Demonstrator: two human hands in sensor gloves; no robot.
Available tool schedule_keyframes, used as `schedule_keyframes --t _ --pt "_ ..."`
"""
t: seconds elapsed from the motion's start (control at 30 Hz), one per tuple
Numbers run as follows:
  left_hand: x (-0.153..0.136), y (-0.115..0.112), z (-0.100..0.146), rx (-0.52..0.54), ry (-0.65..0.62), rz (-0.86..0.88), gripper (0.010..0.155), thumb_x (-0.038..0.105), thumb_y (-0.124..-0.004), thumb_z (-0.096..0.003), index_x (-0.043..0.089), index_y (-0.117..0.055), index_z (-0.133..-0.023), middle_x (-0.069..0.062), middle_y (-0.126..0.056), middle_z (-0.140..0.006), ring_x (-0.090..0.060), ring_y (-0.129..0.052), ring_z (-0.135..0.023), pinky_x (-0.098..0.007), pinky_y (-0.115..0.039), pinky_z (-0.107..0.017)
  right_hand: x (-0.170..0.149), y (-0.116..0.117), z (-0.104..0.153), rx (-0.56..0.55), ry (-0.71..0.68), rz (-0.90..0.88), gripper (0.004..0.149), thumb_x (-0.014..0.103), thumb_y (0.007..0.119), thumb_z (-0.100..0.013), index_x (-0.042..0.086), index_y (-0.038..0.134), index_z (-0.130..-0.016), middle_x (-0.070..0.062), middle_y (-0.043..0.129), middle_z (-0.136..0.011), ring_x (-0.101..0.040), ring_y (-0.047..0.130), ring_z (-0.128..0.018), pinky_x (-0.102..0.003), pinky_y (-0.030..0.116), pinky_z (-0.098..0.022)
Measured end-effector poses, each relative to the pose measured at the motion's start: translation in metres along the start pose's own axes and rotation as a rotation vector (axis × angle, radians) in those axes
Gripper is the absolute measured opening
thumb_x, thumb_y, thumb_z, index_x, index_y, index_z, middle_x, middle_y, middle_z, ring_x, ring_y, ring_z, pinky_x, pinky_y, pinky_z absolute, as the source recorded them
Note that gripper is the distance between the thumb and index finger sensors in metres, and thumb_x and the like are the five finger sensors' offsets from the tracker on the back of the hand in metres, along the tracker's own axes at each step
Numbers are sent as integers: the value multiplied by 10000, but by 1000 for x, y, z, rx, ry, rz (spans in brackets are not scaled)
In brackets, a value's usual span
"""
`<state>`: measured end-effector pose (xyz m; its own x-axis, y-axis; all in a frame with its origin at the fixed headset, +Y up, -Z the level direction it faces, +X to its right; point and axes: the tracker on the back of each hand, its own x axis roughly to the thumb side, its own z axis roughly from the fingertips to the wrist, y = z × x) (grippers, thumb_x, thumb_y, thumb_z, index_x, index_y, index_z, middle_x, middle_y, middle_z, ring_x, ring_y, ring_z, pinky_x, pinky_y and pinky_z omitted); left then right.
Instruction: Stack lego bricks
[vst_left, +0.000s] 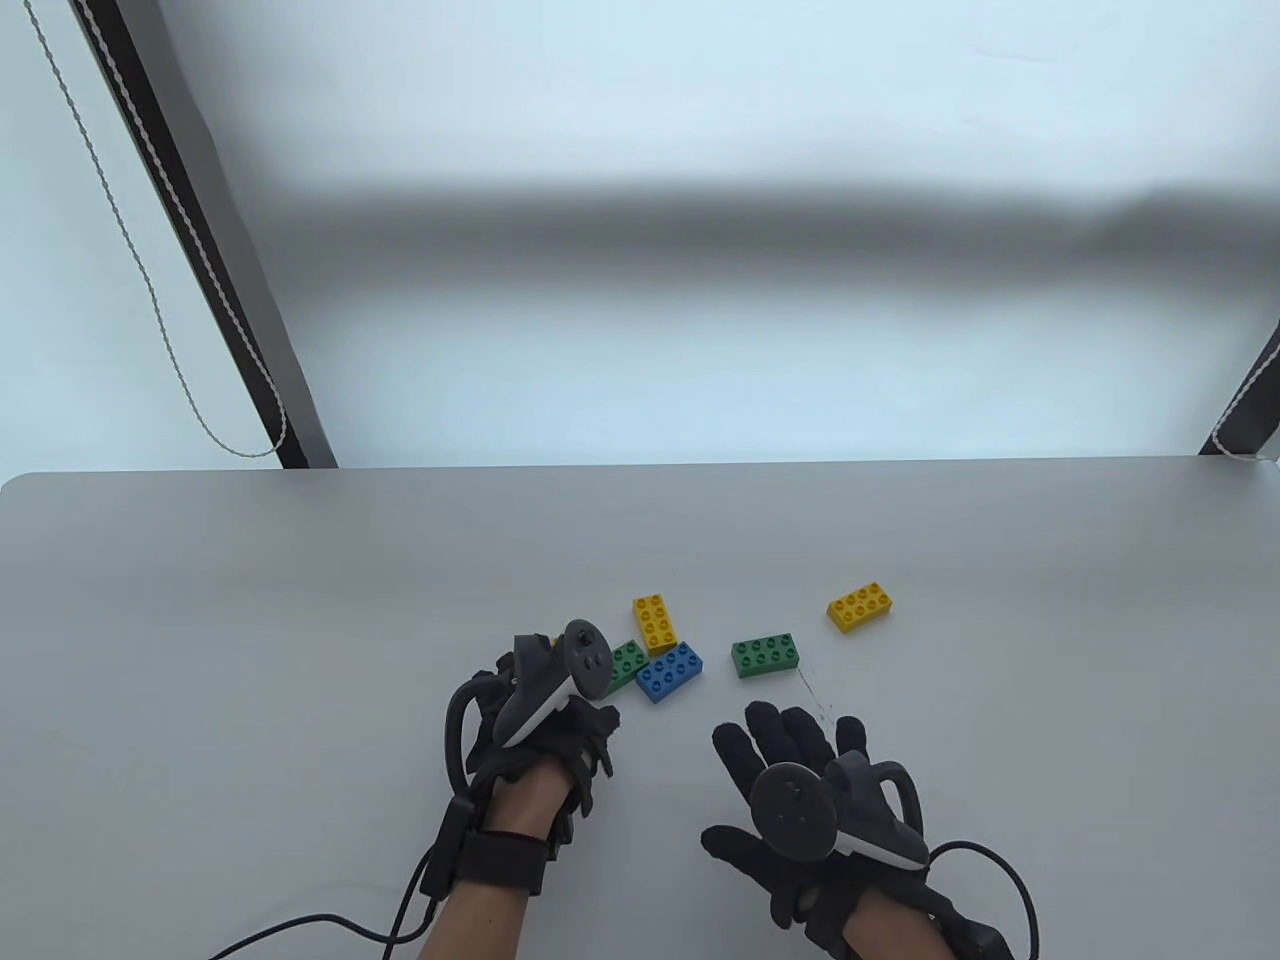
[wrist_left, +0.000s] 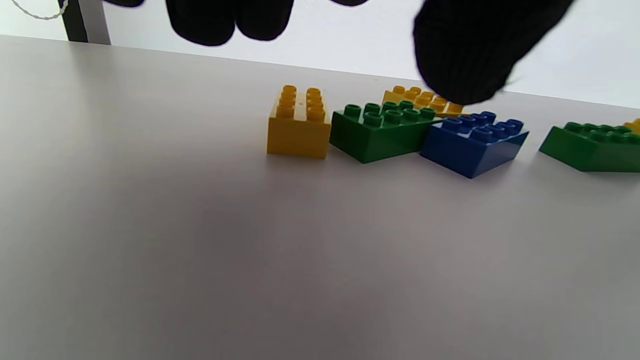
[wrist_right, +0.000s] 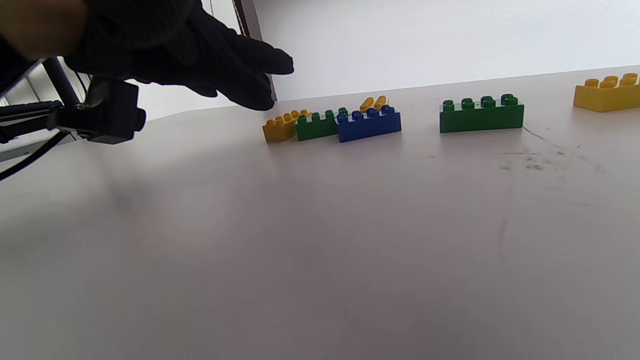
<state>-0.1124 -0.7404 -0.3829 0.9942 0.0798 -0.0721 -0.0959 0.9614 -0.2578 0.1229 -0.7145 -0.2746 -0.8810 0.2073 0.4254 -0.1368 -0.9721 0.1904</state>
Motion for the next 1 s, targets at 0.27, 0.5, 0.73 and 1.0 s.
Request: schedule_keyframes --t 0.27,0.5,0.73,1.0 --pt "-5 -20 -11 110 45 -50 791 562 -831 -372 323 -484 -1042 -134 -659 -1092 -377 -721 -939 -631 -587 -688 1 1 -1 16 -2 -9 896 640 671 -392 152 298 -1044 -249 292 -1103 -565 321 -968 -808 171 -570" --pt "-5 -28 -21 158 37 -82 689 548 -821 -376 307 -612 -986 -84 -824 -992 -325 -856 -854 -600 -670 -660 -1 2 -1 18 2 -14 897 641 672 -392 150 299 -1044 -250 299 -1103 -565 328 -968 -808 175 -572" --pt "-4 -25 -26 170 61 -108 628 528 -825 -386 318 -620 -942 -43 -865 -925 -285 -895 -812 -586 -690 -658 -1 3 -1 28 1 -18 896 639 672 -393 148 300 -1043 -254 301 -1102 -569 331 -965 -809 180 -571" --pt "-2 -24 -27 158 101 -103 583 641 -751 -461 330 -598 -929 -52 -853 -908 -295 -893 -802 -585 -700 -652 4 6 -2 44 -16 -14 894 636 673 -394 147 299 -1042 -255 304 -1101 -568 336 -964 -808 185 -572"
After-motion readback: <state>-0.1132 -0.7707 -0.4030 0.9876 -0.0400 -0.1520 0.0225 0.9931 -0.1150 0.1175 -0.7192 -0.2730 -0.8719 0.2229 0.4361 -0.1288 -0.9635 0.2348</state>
